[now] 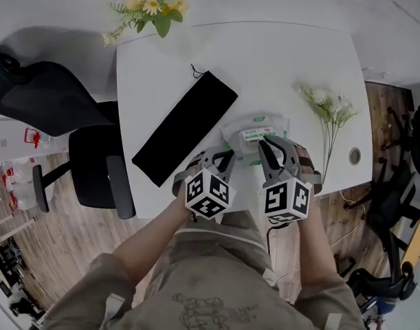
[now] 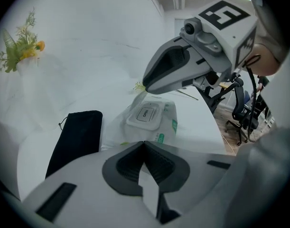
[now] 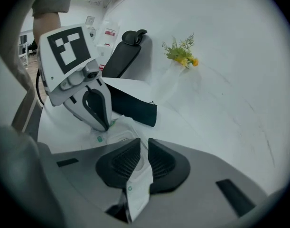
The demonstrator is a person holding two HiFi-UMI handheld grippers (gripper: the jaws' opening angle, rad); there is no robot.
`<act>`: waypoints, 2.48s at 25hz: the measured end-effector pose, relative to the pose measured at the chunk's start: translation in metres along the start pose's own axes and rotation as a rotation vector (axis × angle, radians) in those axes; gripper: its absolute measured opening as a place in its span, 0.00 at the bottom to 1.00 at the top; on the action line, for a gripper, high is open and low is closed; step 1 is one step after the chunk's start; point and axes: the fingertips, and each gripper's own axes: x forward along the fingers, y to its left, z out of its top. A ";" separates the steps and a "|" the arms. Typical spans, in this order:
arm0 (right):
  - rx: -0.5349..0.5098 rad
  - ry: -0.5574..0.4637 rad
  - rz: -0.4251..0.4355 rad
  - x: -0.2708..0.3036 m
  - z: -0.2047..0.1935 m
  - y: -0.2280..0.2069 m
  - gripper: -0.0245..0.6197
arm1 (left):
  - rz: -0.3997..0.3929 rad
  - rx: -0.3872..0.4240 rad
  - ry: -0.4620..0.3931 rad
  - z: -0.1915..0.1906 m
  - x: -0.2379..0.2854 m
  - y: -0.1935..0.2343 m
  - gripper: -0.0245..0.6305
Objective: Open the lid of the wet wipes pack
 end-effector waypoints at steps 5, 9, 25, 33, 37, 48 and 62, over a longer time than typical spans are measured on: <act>0.045 -0.026 -0.014 0.015 0.012 -0.023 0.15 | -0.013 -0.018 -0.015 0.000 -0.001 -0.001 0.06; 0.161 -0.051 -0.005 0.033 0.014 -0.037 0.16 | -0.019 -0.026 -0.023 0.001 -0.001 -0.002 0.06; 0.430 0.058 0.121 0.075 -0.004 -0.037 0.12 | -0.008 -0.012 -0.034 -0.002 -0.003 0.001 0.07; 0.579 -0.143 0.061 0.005 0.036 -0.073 0.10 | 0.084 -0.073 -0.071 0.013 -0.053 0.045 0.07; 0.622 -0.249 0.019 -0.045 0.060 -0.090 0.10 | 0.145 -0.051 -0.135 0.042 -0.091 0.064 0.06; 0.632 -0.477 -0.105 -0.175 0.114 -0.110 0.09 | 0.223 0.047 -0.321 0.127 -0.185 0.064 0.07; 0.650 -0.559 -0.167 -0.254 0.126 -0.077 0.09 | 0.214 0.101 -0.436 0.154 -0.254 0.014 0.07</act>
